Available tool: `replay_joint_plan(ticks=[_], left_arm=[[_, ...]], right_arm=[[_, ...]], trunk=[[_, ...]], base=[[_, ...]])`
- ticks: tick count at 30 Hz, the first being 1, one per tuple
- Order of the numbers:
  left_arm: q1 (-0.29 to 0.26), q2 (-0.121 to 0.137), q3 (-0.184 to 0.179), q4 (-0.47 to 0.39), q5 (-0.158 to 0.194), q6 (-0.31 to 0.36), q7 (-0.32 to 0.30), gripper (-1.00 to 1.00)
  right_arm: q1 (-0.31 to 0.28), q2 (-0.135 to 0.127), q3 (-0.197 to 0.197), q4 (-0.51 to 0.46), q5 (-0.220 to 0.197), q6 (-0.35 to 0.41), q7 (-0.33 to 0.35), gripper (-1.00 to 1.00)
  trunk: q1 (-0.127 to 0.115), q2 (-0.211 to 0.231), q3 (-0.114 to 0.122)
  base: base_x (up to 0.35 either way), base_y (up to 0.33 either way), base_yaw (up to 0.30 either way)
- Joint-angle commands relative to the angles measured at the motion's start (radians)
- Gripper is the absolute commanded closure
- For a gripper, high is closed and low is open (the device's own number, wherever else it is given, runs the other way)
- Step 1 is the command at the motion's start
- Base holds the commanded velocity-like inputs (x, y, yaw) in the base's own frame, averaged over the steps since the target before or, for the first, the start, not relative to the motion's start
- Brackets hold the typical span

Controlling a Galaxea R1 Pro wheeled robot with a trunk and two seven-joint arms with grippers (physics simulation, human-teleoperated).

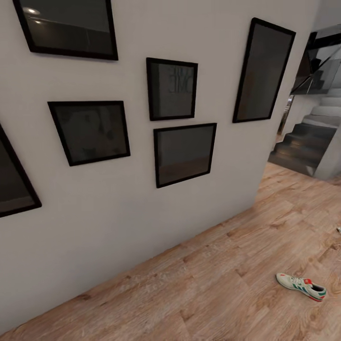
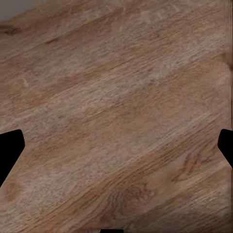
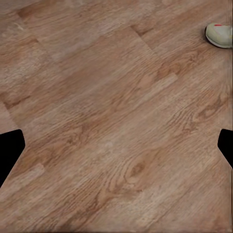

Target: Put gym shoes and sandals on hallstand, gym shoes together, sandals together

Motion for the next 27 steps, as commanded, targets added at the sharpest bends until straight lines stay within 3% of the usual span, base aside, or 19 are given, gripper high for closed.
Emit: replay_joint_plan(ticks=[1, 27], left_arm=[[0.000, 0.000, 0.000, 0.000, 0.002, -0.003, 0.001, -1.00], [0.000, -0.001, 0.000, -0.001, 0.002, -0.003, 0.001, -1.00]], right_arm=[[-0.001, 0.000, -0.001, 0.001, 0.000, -0.003, 0.000, -1.00], [-0.001, 0.000, -0.001, 0.001, 0.000, -0.004, 0.000, -1.00]], trunk=[[0.000, 0.000, -0.002], [0.000, 0.000, -0.025]], base=[[0.000, 0.000, -0.259], [0.000, 0.000, -0.259]])
